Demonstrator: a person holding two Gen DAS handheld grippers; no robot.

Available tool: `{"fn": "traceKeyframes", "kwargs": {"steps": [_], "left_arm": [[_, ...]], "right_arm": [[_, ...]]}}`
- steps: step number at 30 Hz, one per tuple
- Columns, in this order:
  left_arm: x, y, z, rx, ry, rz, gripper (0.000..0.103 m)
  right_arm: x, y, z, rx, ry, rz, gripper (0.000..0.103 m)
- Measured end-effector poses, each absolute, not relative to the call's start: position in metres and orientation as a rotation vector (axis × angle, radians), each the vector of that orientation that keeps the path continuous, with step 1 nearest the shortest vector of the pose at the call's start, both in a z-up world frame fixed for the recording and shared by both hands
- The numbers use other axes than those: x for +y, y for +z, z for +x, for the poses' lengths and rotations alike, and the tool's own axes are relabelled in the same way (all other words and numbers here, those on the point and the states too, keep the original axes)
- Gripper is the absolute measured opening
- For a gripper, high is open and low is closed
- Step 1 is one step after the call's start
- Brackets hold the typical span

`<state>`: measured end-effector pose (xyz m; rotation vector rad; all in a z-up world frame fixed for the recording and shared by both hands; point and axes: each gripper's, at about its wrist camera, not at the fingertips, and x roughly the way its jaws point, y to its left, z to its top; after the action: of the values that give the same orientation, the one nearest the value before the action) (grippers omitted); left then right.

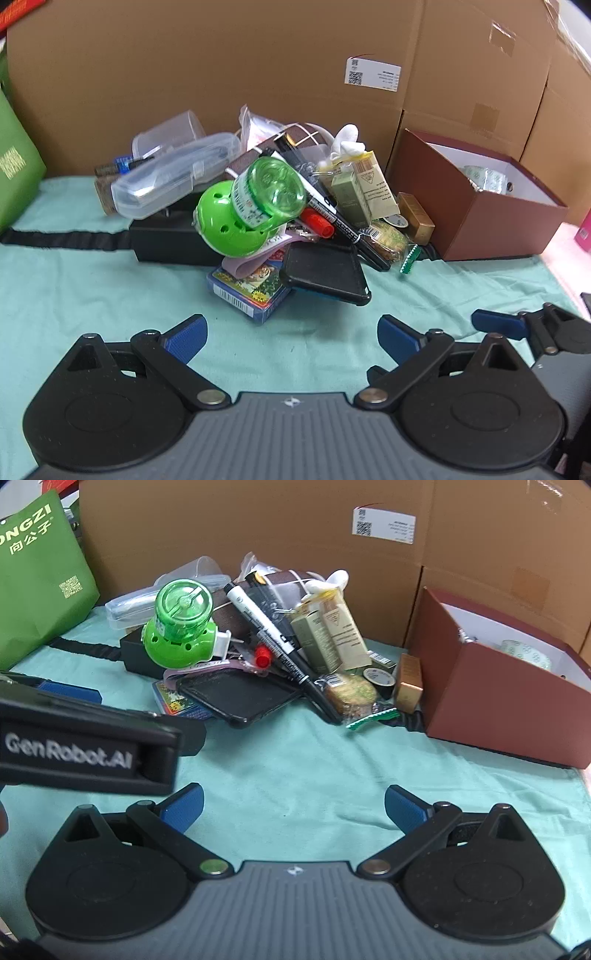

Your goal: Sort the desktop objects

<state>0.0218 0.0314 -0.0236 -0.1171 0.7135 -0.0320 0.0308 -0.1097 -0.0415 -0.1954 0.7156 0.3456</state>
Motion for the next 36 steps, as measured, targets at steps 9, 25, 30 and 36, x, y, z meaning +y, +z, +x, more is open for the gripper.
{"fn": "traceKeyframes", "kwargs": {"steps": [9, 25, 30, 36], "left_arm": [[0.066, -0.029, 0.027, 0.692, -0.087, -0.215, 0.099], [0.065, -0.031, 0.065, 0.710, -0.230, -0.299, 0.069], [0.061, -0.035, 0.073, 0.721, -0.251, -0.320, 0.058], [0.058, -0.046, 0.083, 0.753, -0.248, -0.349, 0.042]], "right_arm": [[-0.098, -0.051, 0.044, 0.729, 0.393, -0.186, 0.101], [-0.081, -0.041, 0.060, 0.602, 0.512, -0.185, 0.076], [-0.077, -0.042, 0.064, 0.580, 0.521, -0.202, 0.063], [-0.077, -0.044, 0.063, 0.578, 0.525, -0.228, 0.044]]}}
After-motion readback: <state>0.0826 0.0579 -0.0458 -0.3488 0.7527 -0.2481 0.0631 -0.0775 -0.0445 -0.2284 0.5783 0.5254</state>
